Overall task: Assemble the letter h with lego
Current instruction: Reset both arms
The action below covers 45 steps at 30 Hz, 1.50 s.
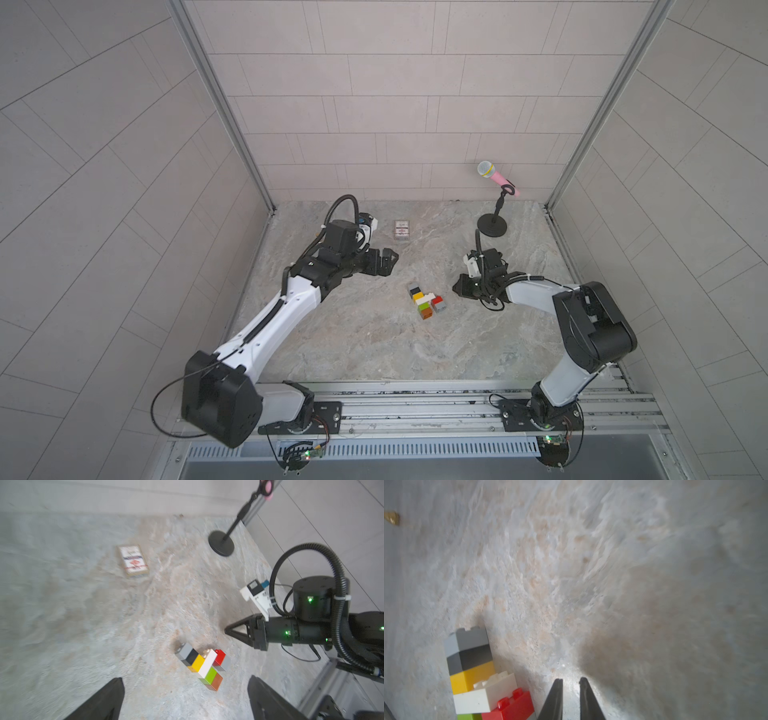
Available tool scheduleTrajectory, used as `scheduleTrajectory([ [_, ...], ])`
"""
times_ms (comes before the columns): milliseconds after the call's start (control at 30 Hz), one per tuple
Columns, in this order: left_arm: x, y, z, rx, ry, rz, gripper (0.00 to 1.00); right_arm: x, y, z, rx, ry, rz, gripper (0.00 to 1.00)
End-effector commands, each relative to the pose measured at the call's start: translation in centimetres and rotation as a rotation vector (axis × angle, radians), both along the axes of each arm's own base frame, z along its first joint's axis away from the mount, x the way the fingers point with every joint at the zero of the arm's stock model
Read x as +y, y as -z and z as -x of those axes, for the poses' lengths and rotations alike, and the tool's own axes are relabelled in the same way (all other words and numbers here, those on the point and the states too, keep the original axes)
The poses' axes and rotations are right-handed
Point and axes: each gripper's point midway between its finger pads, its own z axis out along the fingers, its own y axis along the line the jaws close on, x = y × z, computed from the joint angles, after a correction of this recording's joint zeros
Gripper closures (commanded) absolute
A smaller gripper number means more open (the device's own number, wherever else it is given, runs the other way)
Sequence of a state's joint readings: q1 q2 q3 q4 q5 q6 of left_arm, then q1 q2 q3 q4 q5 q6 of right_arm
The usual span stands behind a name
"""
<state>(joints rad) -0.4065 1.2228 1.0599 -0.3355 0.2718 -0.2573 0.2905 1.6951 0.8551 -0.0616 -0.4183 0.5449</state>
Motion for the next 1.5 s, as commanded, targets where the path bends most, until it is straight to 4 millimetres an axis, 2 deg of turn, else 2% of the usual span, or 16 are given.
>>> scheduleTrajectory([
  [0,6.3,-0.2,0.1,-0.102,-0.301,-0.12,0.0,1.5,0.5,1.6,0.067,-0.052,-0.009,0.88],
  [133,10.5,-0.7,1.8,-0.184,-0.496,-0.129,0.0,2.6,1.2,2.6,0.098,-0.066,-0.001,0.88],
  [267,12.0,-1.2,2.5,-0.221,-0.566,-0.135,0.0,4.4,1.6,3.9,0.115,-0.09,-0.029,0.88],
  [400,13.3,-2.7,2.5,-0.264,-0.625,-0.155,0.0,5.8,1.4,4.9,0.097,-0.113,-0.015,0.88],
  [500,14.2,-3.7,2.4,-0.291,-0.661,-0.15,0.0,6.0,1.7,5.3,0.09,-0.103,-0.005,0.87],
  [600,14.7,-4.2,2.2,-0.311,-0.676,-0.149,0.0,5.2,2.1,5.1,0.093,-0.074,0.018,0.81],
  [700,15.6,-4.1,2.1,-0.324,-0.721,-0.171,0.0,3.0,1.3,3.9,0.082,-0.014,0.023,0.75],
  [800,16.3,-4.1,1.5,-0.366,-0.737,-0.179,0.0,0.4,-1.6,2.4,0.007,0.033,0.077,0.64],
  [900,17.9,-3.1,0.4,-0.376,-0.768,-0.16,0.0,-2.9,-5.7,1.1,-0.13,0.094,0.177,0.45],
  [1000,21.1,-0.4,-0.5,-0.306,-0.86,-0.144,0.0,-7.8,-9.8,0.3,-0.285,0.219,0.289,0.23],
  [1033,21.9,0.5,-0.7,-0.295,-0.876,-0.155,0.0,-9.7,-11.2,0.4,-0.341,0.271,0.34,0.05],
  [1067,22.6,1.3,-0.7,-0.289,-0.898,-0.175,0.0,-11.4,-12.3,0.5,-0.392,0.321,0.39,0.0],
  [1133,24.1,3.8,-0.5,-0.266,-0.954,-0.219,0.0,-14.2,-14.6,1.1,-0.52,0.43,0.464,0.0],
  [1267,25.9,8.4,0.1,-0.213,-1.005,-0.219,0.0,-16.5,-16.4,2.7,-0.718,0.541,0.494,0.0],
  [1367,26.1,9.8,-0.2,-0.202,-0.981,-0.265,0.0,-19.2,-15.6,4.2,-0.735,0.637,0.572,0.0],
  [1467,25.8,11.7,-0.5,-0.197,-0.96,-0.268,0.0,-20.3,-14.1,4.6,-0.759,0.598,0.612,0.0],
])
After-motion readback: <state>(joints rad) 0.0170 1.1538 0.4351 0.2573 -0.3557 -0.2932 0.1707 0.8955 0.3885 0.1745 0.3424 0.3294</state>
